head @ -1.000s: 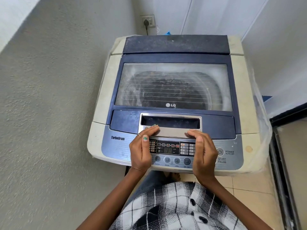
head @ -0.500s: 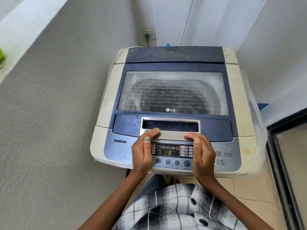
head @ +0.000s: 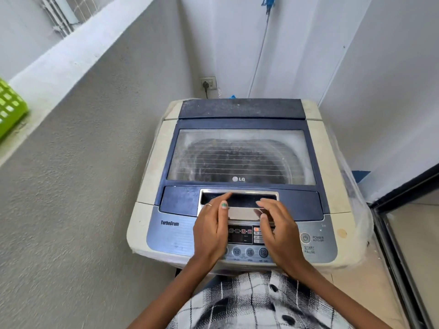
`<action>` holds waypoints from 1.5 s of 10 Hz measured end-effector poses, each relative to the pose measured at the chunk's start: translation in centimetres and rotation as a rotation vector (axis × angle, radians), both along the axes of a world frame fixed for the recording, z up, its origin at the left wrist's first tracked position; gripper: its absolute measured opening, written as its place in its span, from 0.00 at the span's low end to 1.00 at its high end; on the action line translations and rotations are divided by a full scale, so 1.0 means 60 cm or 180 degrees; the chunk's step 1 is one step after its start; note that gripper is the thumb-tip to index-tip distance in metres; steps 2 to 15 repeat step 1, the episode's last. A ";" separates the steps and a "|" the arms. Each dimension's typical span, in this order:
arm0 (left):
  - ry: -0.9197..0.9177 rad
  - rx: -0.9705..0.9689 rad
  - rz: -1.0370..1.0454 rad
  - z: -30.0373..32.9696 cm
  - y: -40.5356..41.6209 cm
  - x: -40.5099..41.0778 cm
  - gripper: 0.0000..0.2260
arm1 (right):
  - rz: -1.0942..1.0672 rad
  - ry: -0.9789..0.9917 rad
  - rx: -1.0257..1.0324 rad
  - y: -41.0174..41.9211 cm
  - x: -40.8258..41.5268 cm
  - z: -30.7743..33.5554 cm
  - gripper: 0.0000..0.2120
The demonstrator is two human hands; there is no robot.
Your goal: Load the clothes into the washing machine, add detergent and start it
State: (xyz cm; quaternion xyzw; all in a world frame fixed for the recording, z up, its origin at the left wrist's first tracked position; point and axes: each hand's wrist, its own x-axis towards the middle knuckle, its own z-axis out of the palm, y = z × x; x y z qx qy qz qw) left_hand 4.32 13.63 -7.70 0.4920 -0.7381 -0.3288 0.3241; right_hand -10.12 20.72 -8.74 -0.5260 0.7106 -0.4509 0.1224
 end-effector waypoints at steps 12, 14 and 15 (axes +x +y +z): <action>-0.0242 -0.0206 -0.0270 0.036 -0.033 -0.021 0.24 | 0.0014 0.0755 0.0039 -0.034 -0.020 0.022 0.19; -0.0242 -0.0206 -0.0270 0.036 -0.033 -0.021 0.24 | 0.0014 0.0755 0.0039 -0.034 -0.020 0.022 0.19; -0.0242 -0.0206 -0.0270 0.036 -0.033 -0.021 0.24 | 0.0014 0.0755 0.0039 -0.034 -0.020 0.022 0.19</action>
